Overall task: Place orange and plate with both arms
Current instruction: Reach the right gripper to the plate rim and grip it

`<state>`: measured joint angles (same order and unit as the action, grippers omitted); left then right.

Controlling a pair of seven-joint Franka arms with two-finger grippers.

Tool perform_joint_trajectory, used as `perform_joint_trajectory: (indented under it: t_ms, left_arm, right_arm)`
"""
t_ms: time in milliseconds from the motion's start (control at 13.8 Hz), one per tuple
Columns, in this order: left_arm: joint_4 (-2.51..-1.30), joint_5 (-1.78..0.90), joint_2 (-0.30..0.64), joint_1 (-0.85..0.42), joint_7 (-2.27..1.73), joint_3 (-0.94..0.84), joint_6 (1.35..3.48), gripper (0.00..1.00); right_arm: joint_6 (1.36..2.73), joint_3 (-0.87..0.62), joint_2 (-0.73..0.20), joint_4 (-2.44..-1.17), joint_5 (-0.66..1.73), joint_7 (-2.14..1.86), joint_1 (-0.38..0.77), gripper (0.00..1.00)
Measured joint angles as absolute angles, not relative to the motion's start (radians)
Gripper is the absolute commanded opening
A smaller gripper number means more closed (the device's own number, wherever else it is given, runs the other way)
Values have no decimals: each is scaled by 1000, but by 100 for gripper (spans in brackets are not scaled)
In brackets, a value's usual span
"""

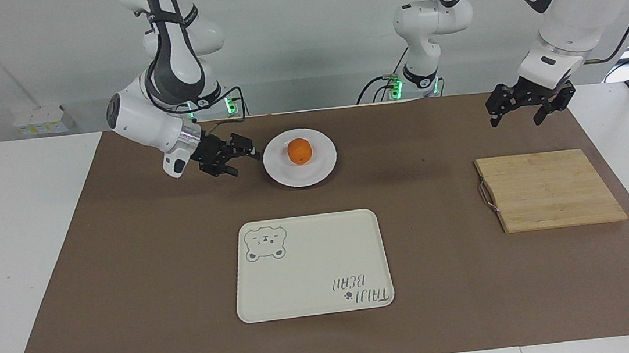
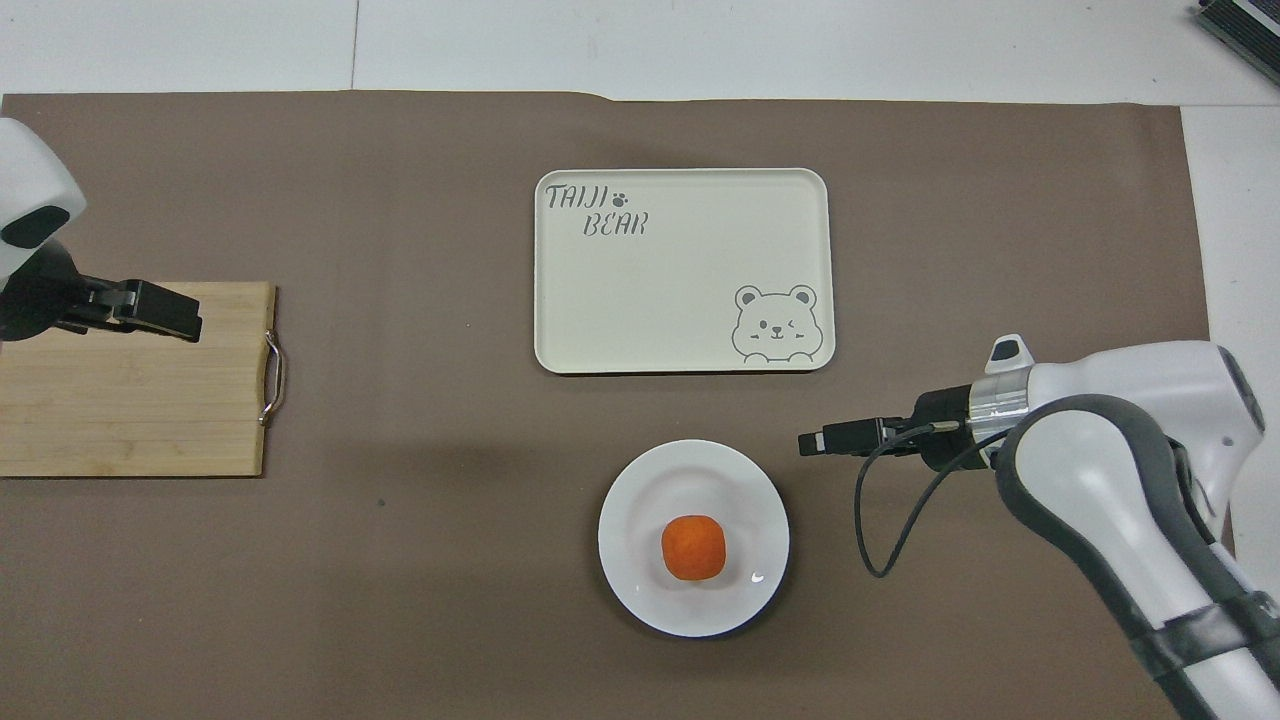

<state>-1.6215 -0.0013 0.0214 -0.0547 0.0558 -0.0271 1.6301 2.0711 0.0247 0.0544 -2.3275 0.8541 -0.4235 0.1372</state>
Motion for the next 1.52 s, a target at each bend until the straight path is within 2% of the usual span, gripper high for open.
perform_joint_trajectory:
  t_ms: [290, 508, 1088, 1378, 1450, 1523]
  left_arm:
    - [-1621, -1, 21, -55, 56, -27, 1630, 100]
    - [-1621, -1, 21, -55, 56, -27, 1630, 100]
    - [-1621, -1, 21, -55, 56, -27, 1630, 100]
    - [-1621, -1, 21, -55, 56, -27, 1630, 100]
    - [-1621, -1, 21, -55, 56, -27, 1630, 100]
    - [-1621, -1, 21, -55, 56, -27, 1630, 100]
  right_arm:
    - [2170, 24, -13, -2443, 1089, -663, 173, 100]
    - [2185, 24, -64, -2466, 1158, -723, 195, 100]
    - [2187, 25, -25, -2543, 1255, -722, 276, 100]
    - [2188, 27, -23, -2552, 1256, -721, 276, 12]
    - [2188, 27, -23, -2553, 1256, -718, 276, 0]
    - [2193, 28, -23, -2554, 1256, -713, 276, 0]
